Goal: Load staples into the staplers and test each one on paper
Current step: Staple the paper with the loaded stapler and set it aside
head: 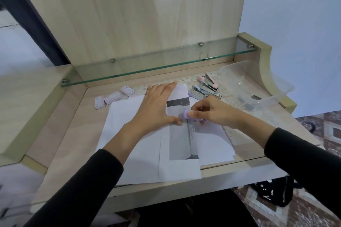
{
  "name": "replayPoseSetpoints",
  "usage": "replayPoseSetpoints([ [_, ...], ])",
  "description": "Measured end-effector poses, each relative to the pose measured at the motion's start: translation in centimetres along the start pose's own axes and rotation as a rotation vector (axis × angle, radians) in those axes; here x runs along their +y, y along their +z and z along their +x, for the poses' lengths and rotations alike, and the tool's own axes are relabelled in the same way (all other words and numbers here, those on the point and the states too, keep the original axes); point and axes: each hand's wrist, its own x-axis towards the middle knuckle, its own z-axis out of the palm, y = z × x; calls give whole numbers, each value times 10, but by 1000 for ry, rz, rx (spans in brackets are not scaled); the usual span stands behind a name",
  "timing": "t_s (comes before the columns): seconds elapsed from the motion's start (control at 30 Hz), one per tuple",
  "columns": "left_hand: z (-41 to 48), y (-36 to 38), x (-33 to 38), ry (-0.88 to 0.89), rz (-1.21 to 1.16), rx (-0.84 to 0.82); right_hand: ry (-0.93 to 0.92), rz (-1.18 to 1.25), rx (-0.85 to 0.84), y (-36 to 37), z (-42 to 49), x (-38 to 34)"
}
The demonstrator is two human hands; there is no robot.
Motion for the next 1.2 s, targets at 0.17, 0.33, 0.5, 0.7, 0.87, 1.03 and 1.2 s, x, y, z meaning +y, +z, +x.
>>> replayPoseSetpoints([
  [0.17,-4,3,-3,-66,1,-49,76,25,41,-8,1,2],
  [0.33,-11,12,-9,-120,-3,-99,158,70,107,-12,0,8],
  [0.5,-18,19,-12,-176,-32,-104,174,75,147,-14,-4,11],
  [0.7,-33,18,3,-36,-10,-120,223,61,209,-20,-9,12],
  [0.87,-48,28,13,-1,16,-245,192,-71,189,-21,-7,17],
  [1.03,-55,31,10,-24,41,-289,96,-270,233,-8,5,16],
  [1.2,-56,33,4,2,38,-283,41,-487,299,7,23,12],
])
